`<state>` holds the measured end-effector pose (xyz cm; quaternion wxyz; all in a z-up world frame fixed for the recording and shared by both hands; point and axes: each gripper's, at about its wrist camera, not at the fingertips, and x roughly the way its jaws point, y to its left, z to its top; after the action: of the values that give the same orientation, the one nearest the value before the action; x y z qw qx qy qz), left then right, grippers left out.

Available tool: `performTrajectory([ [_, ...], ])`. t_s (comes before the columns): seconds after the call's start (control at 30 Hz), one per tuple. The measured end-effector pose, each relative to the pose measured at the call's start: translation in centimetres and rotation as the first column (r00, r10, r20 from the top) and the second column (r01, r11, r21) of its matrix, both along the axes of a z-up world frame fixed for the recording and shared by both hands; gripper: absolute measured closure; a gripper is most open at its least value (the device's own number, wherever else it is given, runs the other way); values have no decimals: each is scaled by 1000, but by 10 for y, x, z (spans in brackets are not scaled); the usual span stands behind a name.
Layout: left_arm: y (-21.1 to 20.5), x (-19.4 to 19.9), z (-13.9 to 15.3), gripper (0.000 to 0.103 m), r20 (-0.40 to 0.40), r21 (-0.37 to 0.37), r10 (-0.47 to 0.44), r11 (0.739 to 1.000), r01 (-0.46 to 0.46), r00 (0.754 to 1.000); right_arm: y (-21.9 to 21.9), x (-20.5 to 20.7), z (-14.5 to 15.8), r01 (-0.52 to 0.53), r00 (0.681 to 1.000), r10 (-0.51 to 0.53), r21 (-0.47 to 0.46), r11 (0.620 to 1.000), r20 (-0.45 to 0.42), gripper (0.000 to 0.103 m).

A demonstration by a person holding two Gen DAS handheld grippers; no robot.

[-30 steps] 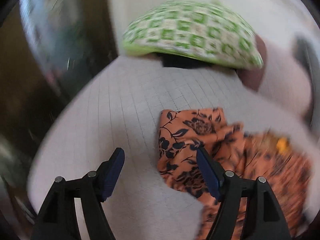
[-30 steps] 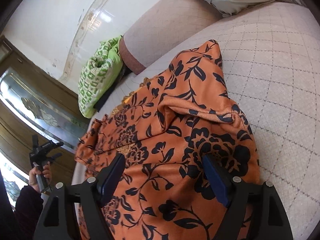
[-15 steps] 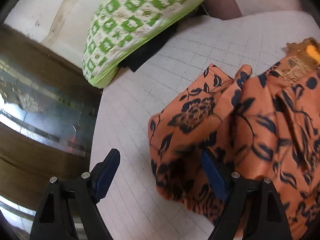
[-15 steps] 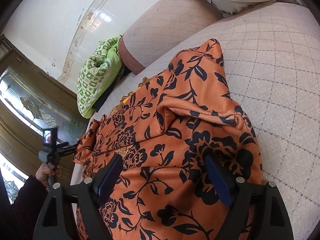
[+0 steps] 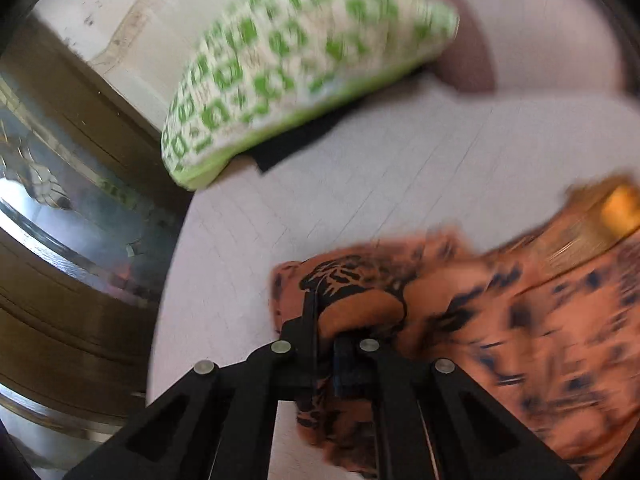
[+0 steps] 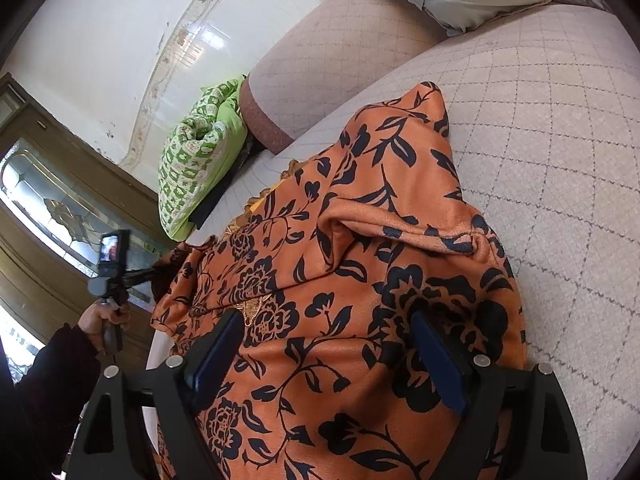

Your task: Fold small clothes

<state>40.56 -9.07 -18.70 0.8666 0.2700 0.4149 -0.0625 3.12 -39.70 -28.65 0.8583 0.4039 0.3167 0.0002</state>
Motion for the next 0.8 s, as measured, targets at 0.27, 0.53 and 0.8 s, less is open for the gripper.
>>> performTrajectory([
  [0.27,-71,-67,105,98,59,-227,-164,958,173,985,-15,-13,4,40,998,-45,99,994,49,17],
  [0.53,-198,-138,130,82,-58,-313,-424,867,387,904,-33,-36,22,83,986,-102,145,986,129,17],
  [0.8,-174,-154,78,28,-141,-278,-410,890,361,901,-53,-55,23,115,980,-147,217,969,136,17],
])
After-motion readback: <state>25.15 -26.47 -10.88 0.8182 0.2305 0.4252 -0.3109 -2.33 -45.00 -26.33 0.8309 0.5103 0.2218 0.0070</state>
